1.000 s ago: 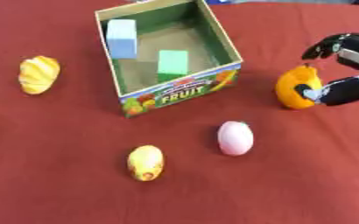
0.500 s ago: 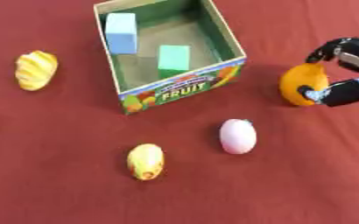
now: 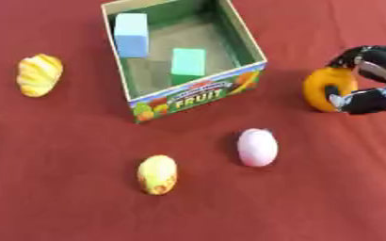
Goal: Pick up objects on the table and place them in the box.
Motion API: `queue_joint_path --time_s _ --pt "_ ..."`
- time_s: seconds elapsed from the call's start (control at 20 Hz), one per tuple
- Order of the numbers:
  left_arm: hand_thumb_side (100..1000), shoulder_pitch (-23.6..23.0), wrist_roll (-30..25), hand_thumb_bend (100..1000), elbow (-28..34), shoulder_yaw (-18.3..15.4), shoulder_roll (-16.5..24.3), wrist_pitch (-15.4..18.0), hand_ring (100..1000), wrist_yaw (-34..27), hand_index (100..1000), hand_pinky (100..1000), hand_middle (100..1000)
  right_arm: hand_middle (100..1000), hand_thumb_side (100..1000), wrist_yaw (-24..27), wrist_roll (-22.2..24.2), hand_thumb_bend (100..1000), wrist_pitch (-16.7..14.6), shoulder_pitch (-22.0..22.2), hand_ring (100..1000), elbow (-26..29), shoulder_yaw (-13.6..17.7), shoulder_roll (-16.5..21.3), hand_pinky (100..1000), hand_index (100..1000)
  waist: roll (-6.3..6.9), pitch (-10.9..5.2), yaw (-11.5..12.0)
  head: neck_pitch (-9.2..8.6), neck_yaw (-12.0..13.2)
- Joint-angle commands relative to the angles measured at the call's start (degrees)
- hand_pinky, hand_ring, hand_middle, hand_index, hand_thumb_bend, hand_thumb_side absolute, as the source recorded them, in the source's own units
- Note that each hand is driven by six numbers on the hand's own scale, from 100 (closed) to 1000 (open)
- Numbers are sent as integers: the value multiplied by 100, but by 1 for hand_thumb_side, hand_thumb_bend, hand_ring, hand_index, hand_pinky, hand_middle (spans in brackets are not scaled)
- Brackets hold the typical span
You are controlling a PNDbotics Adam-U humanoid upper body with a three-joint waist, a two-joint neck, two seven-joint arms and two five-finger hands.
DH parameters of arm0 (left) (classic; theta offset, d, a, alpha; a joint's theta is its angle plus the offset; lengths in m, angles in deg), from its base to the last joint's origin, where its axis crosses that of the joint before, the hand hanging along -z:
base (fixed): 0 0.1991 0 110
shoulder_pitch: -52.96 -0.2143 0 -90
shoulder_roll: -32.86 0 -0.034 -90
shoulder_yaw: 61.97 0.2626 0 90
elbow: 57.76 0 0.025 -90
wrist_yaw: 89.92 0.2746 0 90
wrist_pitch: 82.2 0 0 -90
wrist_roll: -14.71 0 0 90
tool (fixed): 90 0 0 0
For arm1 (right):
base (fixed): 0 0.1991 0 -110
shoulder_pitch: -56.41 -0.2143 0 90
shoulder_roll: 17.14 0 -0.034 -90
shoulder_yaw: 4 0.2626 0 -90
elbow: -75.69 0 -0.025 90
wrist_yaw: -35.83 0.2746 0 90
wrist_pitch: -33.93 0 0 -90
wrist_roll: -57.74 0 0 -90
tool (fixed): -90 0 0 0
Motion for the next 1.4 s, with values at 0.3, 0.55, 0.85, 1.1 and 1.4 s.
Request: queue_joint_path --time_s 0.3,0.55,0.85,1.1,1.4 --pt "539 52 -39 100 88 -18 144 6 586 32 820 729 558 638 295 112 -529 100 -4 -65 736 216 112 115 805 675 -11 -190 -26 -44 25" --pt "532 46 -40 100 88 -25 155 4 588 62 820 729 557 633 236 315 -689 100 61 -32 726 866 332 186 806 672 -22 -276 -62 -28 48" --pt "526 28 -45 100 88 -23 175 3 593 95 819 729 557 637 199 597 -668 100 71 -335 723 1771 514 332 810 675 -52 -404 -79 10 50" --pt "517 47 -76 100 88 9 206 1 594 101 819 728 557 641 186 799 -377 100 -106 -1185 722 1895 248 202 811 678 -101 -495 -29 54 13" --pt "517 94 -120 100 88 45 230 0 595 91 819 728 557 583 175 823 220 100 -58 -2410 694 1565 -327 -523 813 641 -145 -533 41 70 -25"
